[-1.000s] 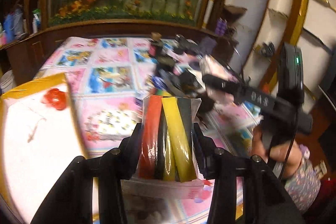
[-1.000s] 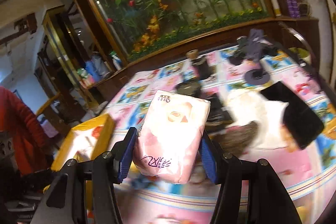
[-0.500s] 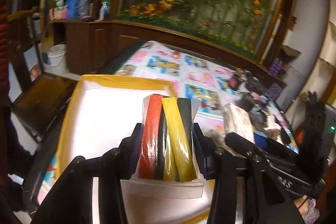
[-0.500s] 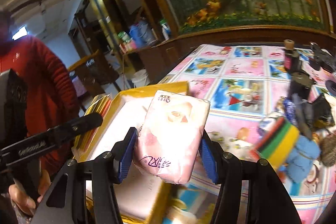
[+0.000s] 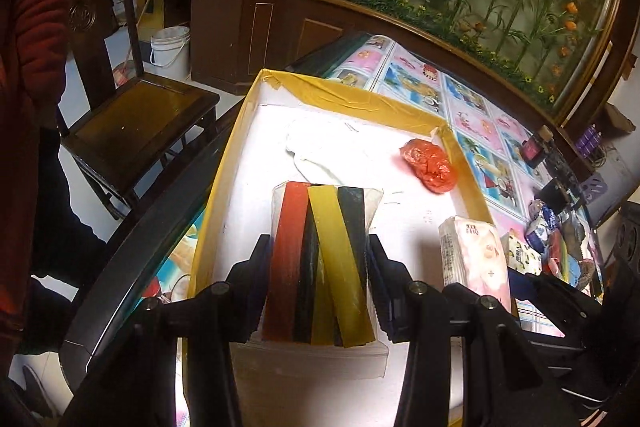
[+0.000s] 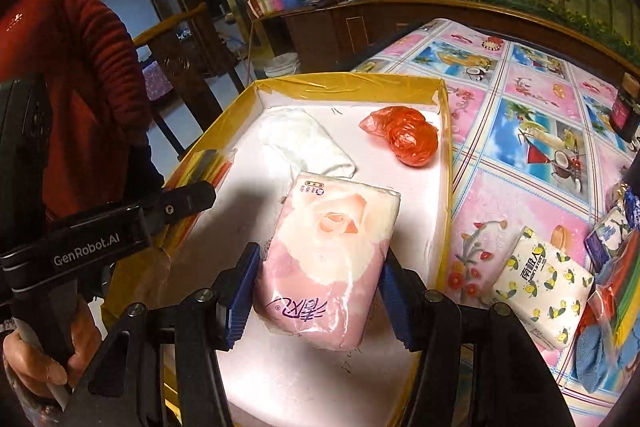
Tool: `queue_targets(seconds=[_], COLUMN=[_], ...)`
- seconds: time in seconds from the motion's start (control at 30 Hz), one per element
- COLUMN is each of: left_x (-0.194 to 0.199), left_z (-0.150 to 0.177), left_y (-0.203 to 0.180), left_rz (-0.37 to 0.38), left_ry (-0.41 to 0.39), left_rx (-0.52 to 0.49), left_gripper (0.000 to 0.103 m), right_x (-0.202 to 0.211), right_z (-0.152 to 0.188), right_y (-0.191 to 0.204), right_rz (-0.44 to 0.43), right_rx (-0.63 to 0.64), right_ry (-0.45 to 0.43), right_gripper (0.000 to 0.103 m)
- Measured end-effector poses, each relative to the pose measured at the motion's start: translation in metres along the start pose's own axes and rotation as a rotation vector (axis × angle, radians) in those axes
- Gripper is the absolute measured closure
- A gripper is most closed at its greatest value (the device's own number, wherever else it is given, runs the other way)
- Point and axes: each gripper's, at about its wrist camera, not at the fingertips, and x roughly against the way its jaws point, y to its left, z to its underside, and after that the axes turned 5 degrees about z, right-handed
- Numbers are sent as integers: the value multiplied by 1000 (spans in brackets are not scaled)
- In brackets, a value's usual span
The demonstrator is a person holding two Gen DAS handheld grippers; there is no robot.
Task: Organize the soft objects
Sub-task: 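Carry the sponge pack and tissue pack over the yellow-rimmed tray with both tools, then release the sponge pack from the left tool while the right tool releases the tissue pack into the tray, then move both tools back toward the remaining items on the table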
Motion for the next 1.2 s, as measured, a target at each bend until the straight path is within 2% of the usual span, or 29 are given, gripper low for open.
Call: queue_targets(seconds=[0.33,0.43,0.53,0.63,0.73,0.83,1.0,1.1,1.2], left_x=[-11,-11,-10,-4,2,9,17,20,21], left_z=[2,3,3,4,4,4,3,4,6], left_y=[2,2,1,-6,-11,-14,-28,-47,-73], left_rz=[-6,9,17,29,28,42,73,99,141], left_ry=[29,37,38,22,12,-8,-27,-29,-20], left_rx=[9,12,23,5,-12,-7,-23,-61,-110], left_gripper=[59,54,38,37,29,28,28,28,28], right_x=[-1,1,5,14,23,40,71,80,81], right_z=[2,3,4,3,3,4,2,3,8], right_y=[-5,-4,-4,-5,-5,-10,-42,-81,-118], right_rz=[-4,-10,-10,-13,-30,-55,-41,19,44], right_rx=[3,2,3,8,5,-9,-72,-145,-205], right_ry=[6,8,-3,-32,-57,-106,-184,-180,-145], right_gripper=[39,38,38,37,35,35,35,36,36])
